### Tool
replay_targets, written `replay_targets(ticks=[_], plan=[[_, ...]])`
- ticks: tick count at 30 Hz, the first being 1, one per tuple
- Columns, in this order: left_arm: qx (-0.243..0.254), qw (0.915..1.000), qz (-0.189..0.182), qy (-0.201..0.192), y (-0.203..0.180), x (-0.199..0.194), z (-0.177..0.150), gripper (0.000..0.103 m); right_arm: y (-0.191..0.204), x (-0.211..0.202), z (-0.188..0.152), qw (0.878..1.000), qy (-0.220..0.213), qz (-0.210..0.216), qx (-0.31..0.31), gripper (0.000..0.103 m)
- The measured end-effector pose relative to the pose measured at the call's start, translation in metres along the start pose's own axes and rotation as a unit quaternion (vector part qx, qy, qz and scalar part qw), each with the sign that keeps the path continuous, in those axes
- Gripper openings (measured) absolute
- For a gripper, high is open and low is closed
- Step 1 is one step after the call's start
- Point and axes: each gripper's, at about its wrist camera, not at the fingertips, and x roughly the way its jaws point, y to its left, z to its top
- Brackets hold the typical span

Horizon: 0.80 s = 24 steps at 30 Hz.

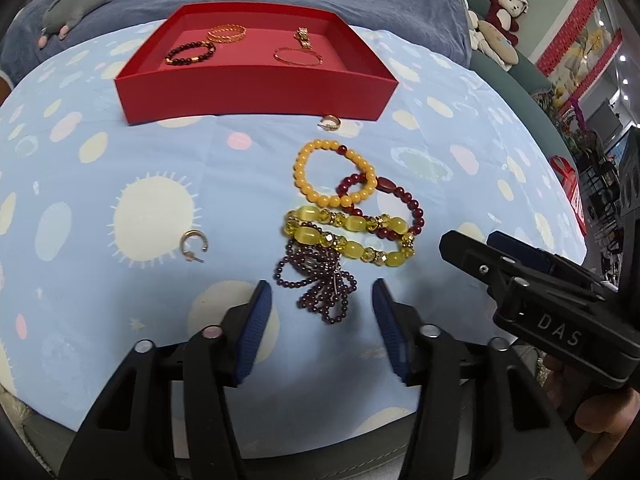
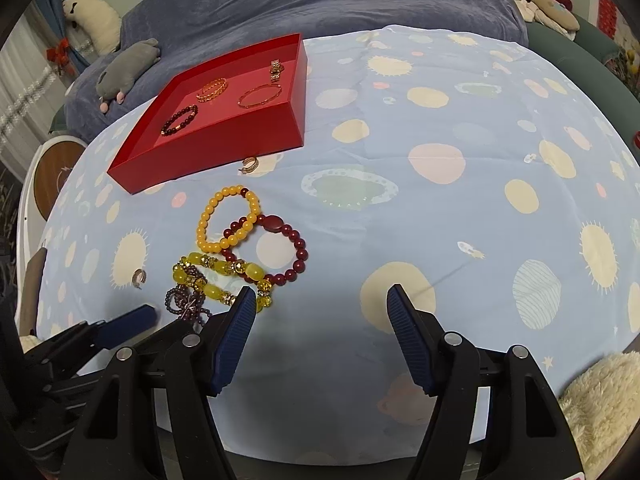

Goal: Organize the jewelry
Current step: 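Grasp the dark red garnet multi-strand bracelet with the left tool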

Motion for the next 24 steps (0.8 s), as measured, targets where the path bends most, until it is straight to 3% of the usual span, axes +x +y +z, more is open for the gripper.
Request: replay_targets(ticks=[7, 10, 24], plan=[[0.006, 0.9999, 0.010, 0.003, -0.001, 0.009, 0.001, 0.015, 0.002, 0.002, -0.001, 1.000, 0.002, 0.004, -0.004, 0.065], [0.009, 0.9999, 0.014, 0.001, 0.000, 0.007, 0.000, 0.010, 0.003, 0.003, -0.002, 1.000, 0.004, 0.005, -0.005, 0.065], [-0.006, 0.9996, 0.024, -0.016, 0.013, -0.017, -0.001, 0.007, 0.016, 0.001, -0.005, 1.000, 0.002, 0.019, -0.020, 0.065]])
